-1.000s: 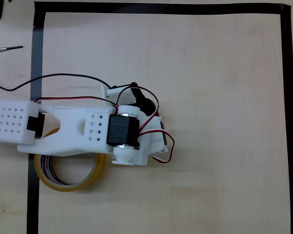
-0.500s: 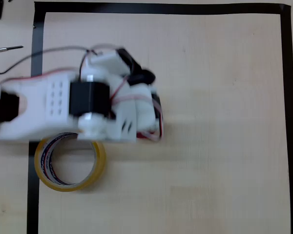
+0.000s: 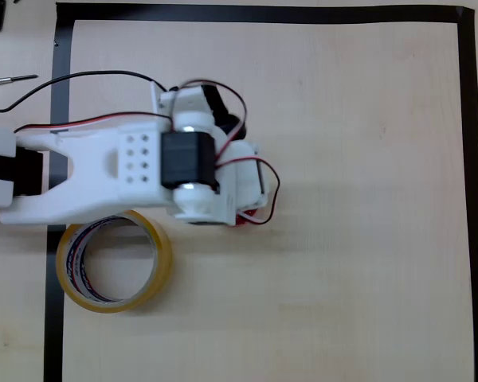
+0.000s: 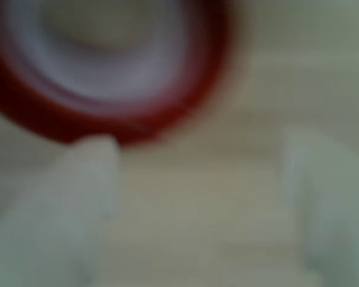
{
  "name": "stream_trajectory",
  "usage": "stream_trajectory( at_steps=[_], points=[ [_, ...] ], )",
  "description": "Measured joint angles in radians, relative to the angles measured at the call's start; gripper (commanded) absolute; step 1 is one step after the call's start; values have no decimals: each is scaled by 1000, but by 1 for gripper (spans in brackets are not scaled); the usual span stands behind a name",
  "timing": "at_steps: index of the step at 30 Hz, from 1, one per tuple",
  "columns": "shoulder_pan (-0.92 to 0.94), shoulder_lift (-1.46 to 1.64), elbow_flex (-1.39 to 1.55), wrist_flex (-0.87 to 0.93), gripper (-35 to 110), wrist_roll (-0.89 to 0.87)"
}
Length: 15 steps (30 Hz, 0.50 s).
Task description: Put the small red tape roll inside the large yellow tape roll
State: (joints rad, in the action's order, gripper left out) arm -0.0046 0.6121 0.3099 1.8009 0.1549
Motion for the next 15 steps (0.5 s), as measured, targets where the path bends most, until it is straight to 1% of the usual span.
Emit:
stream_trajectory(
  at_steps=[6, 9, 15],
  points=[
    [-20, 183, 267, -8, 23, -17],
    [-49, 245, 331, -8, 24, -32],
    [-77, 255, 380, -15, 27, -52]
  ],
)
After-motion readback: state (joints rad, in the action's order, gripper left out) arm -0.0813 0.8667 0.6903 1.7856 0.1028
